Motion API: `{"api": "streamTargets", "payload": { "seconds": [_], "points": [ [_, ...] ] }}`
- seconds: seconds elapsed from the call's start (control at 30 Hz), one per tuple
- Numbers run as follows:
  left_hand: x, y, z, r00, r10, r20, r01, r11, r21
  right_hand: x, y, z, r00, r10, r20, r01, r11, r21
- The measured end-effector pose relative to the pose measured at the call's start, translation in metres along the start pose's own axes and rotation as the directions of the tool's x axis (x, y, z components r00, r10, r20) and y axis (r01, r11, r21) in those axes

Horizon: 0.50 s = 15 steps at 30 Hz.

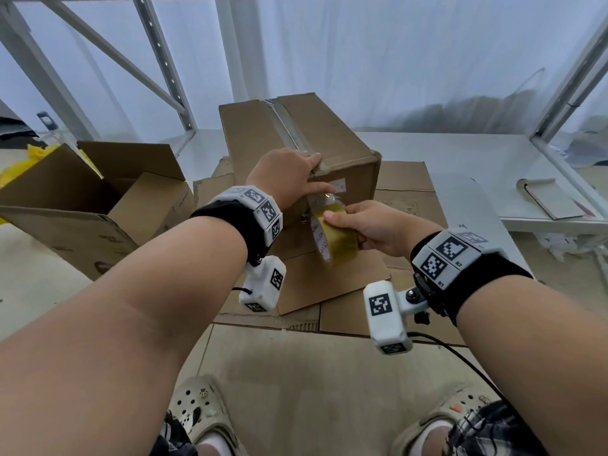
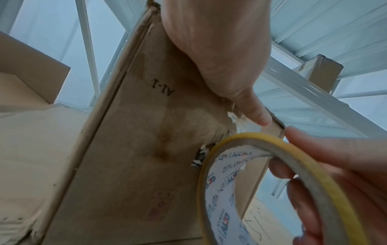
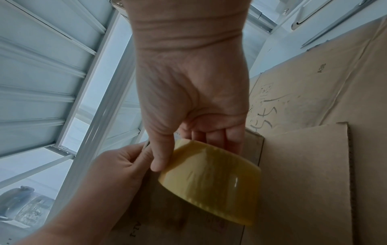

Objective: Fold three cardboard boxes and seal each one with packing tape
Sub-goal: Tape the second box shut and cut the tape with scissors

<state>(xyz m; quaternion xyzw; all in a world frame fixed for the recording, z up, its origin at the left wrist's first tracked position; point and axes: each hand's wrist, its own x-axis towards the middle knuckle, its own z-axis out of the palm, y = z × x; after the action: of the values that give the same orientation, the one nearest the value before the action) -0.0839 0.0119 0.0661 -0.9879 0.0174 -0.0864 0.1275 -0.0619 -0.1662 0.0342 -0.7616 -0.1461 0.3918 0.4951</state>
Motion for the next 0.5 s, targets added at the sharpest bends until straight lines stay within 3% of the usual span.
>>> {"api": "streamTargets", "payload": {
  "seconds": [0.23,0.5],
  "points": [
    [-0.0085,0.0027,0.0045,0.999,-0.036,0.010,0.037,0.995,-0.091,0.0018,-0.0013,0.0063,0.998,-0.017,-0.052,0.015,0.999,-0.031],
    [-0.0004,0.0007,0.0060,0.997,0.003,0.079,-0.001,1.000,-0.016,0.0013,-0.0063,0.0005,1.000,-0.007,-0.021,0.006,0.999,-0.053]
  ]
}}
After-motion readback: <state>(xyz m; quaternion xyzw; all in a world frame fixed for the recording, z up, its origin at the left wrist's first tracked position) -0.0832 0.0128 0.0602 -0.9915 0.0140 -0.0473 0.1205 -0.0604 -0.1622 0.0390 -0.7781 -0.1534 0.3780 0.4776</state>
